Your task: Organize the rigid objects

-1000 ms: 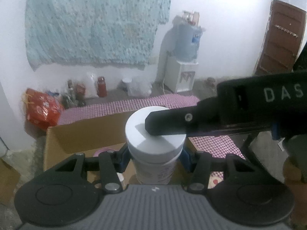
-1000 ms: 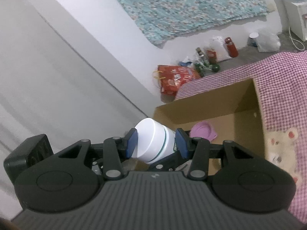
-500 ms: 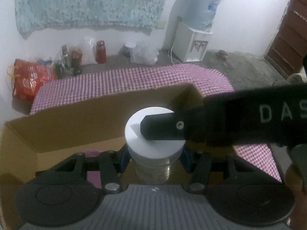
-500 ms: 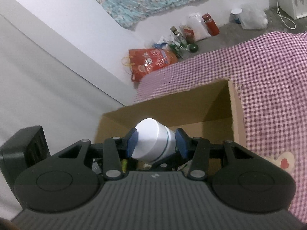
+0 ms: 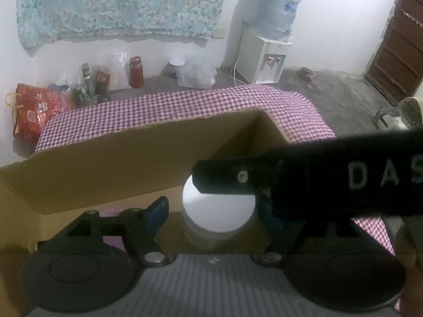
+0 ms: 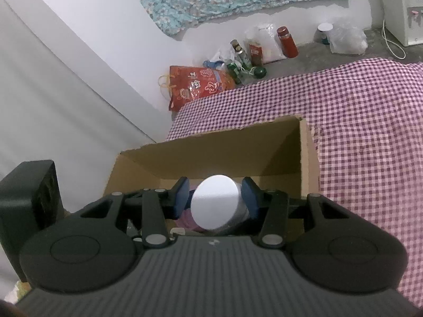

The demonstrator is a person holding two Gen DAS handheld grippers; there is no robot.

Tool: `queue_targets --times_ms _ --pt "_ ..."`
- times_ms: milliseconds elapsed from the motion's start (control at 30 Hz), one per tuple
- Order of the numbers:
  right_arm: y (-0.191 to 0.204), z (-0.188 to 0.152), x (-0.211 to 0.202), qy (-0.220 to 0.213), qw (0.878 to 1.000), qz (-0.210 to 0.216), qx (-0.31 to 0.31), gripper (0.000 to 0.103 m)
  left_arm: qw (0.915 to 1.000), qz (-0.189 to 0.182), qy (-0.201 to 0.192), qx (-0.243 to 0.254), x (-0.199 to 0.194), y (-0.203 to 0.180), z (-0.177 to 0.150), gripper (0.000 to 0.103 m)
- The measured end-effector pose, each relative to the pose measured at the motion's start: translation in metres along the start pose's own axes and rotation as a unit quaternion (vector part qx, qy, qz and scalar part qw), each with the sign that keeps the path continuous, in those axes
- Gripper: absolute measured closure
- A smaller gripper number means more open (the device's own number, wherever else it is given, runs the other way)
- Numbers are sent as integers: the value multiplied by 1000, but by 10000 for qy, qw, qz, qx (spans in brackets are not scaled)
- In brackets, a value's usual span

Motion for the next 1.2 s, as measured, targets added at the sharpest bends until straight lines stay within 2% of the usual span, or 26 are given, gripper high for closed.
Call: queue_targets --times_ms 100,167,400,500,633,700,767,867,900,1000,1100,1200 --pt "-1 -4 -15 -173 9998 84 43 59 9999 -40 -103 33 -12 -3 -4 13" --pt "1 -8 -28 -321 9994 142 51 59 9996 -33 -264 86 -23 -6 -7 10" --pt "13 -35 -88 -881 9952 414 80 54 9959 40 -873 225 -74 -12 -23 7" --pt "25 -57 -120 -1145 9920 523 24 46 9928 -106 -1163 250 -104 -11 -39 5" --pt "43 -96 -162 -1472 9872 598 -110 20 9879 -291 -1491 317 -144 -6 -75 0" --pt "50 -113 -176 -1640 9847 555 -191 14 9862 -335 -1607 208 -160 -1 -98 0" --pt "57 -137 -187 -1760 9825 556 -236 1 9862 -314 -1620 146 -170 4 -118 0" --pt "60 -171 -191 -1895 9797 602 -252 1 9829 -179 -1819 -227 -178 16 -157 0" --pt "61 -181 -189 -1896 9803 517 -191 1 9826 -125 -1815 -368 -177 19 -168 0" --pt "69 -209 -178 -1898 9815 -119 -201 1 9835 284 -1608 -775 -170 31 -190 0" --pt "85 -232 -164 -1982 9754 -854 -458 1 9798 718 -1524 -1081 -164 38 -208 0" --pt "102 -256 -147 -2001 9680 -1273 -827 1 9750 1001 -1383 -1419 -156 44 -216 0"
Point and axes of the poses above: each gripper's, at about its wrist camera, not at the fingertips, and x roughly the way its jaws point, y to its left, z to its top, the point moved 2 cm from there along x, roughly the way its jaws point, and after that the axes turned 11 degrees about y, right-handed, at the moved point
